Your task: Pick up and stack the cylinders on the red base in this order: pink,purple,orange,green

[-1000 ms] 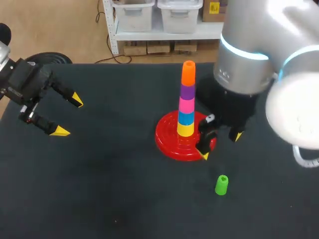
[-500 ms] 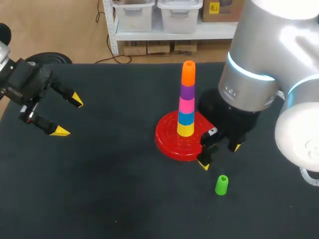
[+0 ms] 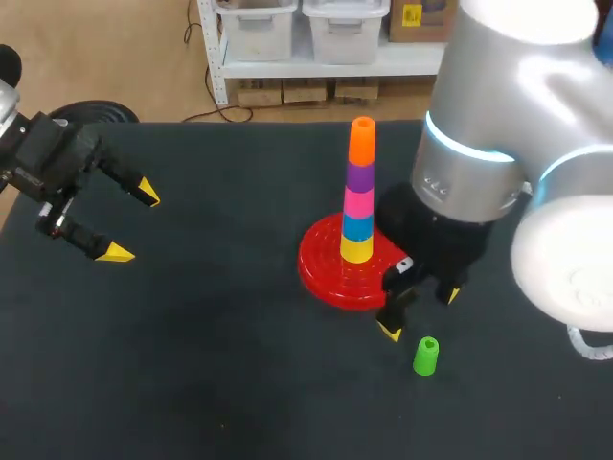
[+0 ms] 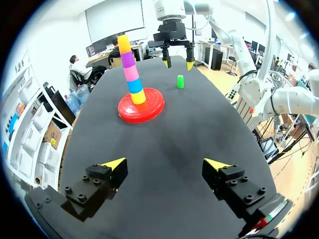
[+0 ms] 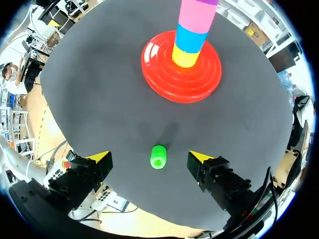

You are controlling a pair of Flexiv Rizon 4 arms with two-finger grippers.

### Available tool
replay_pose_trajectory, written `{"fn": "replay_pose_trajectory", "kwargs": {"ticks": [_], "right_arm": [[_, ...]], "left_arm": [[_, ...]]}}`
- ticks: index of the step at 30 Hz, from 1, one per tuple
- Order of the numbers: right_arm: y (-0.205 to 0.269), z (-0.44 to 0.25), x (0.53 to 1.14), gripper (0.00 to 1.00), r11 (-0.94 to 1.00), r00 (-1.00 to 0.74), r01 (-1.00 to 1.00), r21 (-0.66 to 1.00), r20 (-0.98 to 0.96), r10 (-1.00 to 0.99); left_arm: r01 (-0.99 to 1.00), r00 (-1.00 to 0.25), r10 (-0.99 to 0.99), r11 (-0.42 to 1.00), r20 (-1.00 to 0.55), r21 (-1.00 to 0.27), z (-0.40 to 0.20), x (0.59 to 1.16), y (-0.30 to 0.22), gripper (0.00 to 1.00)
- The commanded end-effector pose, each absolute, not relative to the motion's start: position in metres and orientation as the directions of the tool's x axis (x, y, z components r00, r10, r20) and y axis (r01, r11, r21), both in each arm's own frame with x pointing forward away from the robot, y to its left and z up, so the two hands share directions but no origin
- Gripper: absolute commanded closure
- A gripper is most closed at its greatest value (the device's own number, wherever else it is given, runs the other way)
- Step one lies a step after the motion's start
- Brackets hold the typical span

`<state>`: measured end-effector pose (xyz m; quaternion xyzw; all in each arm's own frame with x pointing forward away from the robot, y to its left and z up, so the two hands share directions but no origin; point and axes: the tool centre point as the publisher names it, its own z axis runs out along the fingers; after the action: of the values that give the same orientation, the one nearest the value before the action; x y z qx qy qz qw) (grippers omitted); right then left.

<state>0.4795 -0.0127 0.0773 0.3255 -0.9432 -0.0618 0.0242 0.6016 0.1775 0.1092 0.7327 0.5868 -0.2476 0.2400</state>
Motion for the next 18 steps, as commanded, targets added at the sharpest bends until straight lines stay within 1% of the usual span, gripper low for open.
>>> {"fn": "replay_pose_trajectory", "kwargs": {"ticks": [1, 8, 18], "right_arm": [[-0.003, 0.07, 0.485, 0.0, 0.778, -0.78, -0.614, 0.132, 0.053, -0.624], [-0.004, 0.055, 0.475, 0.0, 0.784, -0.784, -0.603, 0.149, 0.073, -0.617], [-0.022, 0.048, 0.464, 0.0, 0.8, -0.8, -0.578, 0.163, 0.078, -0.594]], "left_arm": [[0.979, 0.19, 0.741, -0.196, -0.645, 0.063, 0.109, 0.601, 0.178, 0.0], [0.979, 0.19, 0.741, -0.196, -0.645, 0.063, 0.109, 0.601, 0.178, 0.0], [0.979, 0.19, 0.741, -0.196, -0.645, 0.063, 0.109, 0.601, 0.178, 0.0]]}}
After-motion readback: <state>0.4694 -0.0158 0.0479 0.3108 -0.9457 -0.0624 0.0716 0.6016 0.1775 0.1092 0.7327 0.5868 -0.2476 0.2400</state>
